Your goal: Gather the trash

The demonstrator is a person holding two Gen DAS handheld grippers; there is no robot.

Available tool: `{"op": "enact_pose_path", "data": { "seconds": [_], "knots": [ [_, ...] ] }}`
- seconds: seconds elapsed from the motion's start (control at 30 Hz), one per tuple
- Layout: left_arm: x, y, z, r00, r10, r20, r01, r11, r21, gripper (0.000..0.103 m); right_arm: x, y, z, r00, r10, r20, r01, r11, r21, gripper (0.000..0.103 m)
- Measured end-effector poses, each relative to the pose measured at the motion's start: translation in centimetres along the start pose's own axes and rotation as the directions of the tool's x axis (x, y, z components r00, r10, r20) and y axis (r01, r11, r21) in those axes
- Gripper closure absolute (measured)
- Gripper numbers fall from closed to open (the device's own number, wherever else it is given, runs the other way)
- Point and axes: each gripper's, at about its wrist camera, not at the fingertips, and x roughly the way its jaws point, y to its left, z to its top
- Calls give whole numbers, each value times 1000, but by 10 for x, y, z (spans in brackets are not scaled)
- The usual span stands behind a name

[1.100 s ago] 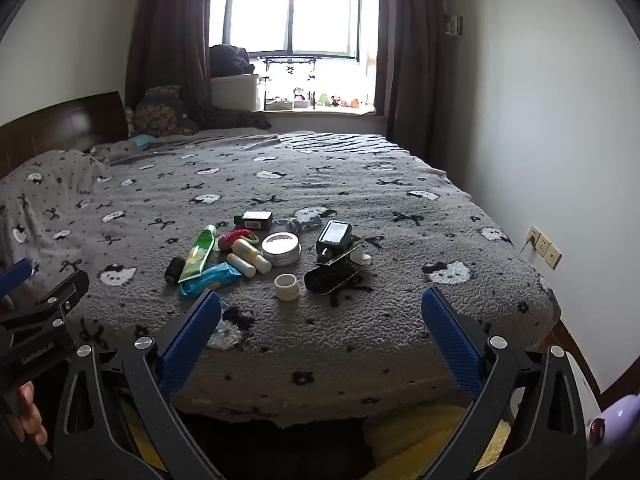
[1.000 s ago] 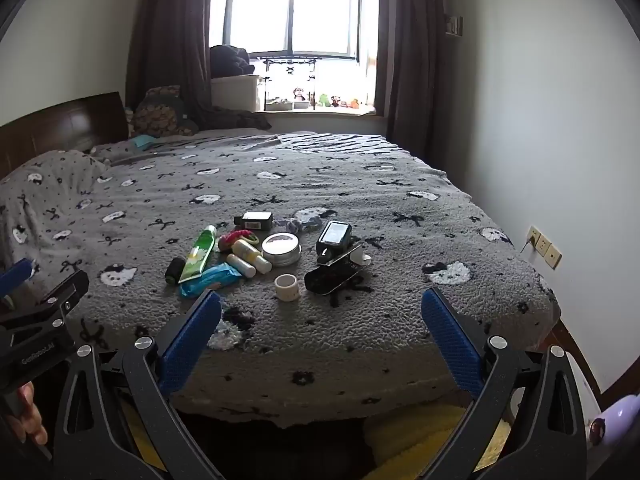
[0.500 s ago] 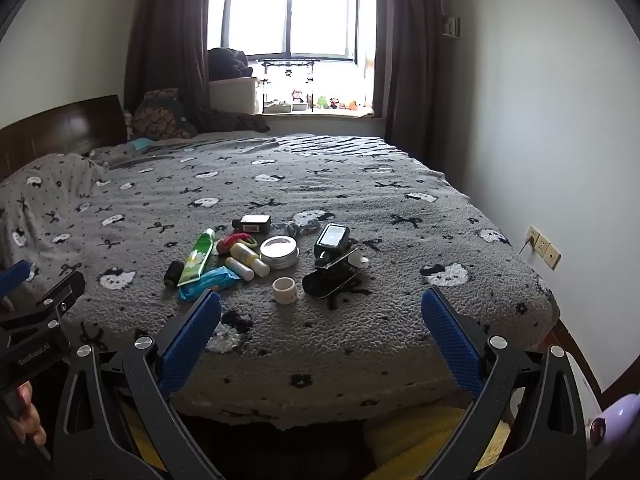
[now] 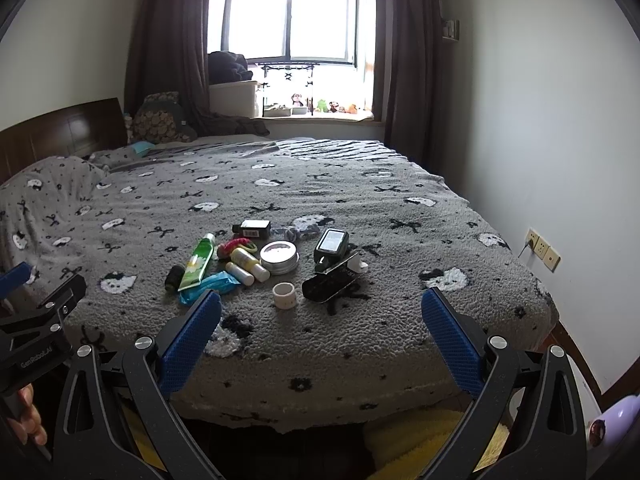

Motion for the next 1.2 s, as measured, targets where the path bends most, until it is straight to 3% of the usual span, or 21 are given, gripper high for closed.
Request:
{"op": "enact_pose_path", "data": {
  "seconds": [1.2],
  "knots": [
    [1,0,0,1000,5,13,-5,1000,-4,8,2,1,-1,1000,-2,12,3,1000,-11,3]
  ]
}}
